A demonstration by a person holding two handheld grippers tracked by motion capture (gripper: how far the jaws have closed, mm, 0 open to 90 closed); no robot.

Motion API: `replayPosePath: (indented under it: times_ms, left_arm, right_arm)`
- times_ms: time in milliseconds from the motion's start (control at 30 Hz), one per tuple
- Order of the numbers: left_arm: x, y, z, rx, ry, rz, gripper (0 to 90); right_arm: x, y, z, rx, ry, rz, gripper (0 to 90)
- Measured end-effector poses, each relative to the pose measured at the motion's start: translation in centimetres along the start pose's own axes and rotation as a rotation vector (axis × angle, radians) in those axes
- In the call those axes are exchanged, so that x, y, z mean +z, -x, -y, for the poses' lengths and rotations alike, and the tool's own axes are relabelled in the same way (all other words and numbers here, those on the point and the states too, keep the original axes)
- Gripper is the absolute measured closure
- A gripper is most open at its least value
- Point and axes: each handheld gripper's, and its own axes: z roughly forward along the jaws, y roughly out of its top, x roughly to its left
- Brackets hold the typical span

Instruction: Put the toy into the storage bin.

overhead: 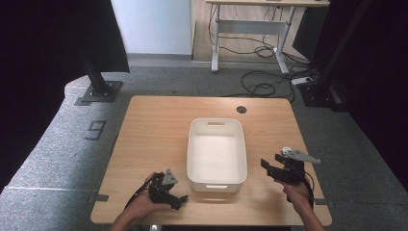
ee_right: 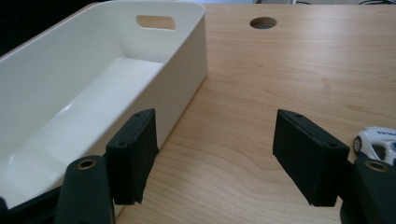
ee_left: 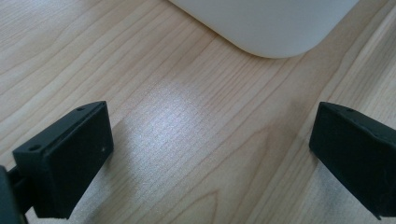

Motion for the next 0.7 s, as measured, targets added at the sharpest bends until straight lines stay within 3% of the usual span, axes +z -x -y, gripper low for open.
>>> replayPosePath:
  times_ms: [333,700]
  left_arm:
    - [0.0,0.0,0.0,0.001,-0.001,0.001,0.0]
    - [0.0,0.0,0.0,0.003,-0.001,0.003,0.0]
  right_arm:
    - [0.2,1.5,0.4,-0.008,-0.008,0.031,30.3]
    - [0.1,2.2,0.5,-0.023,-0.001,0.043,30.9]
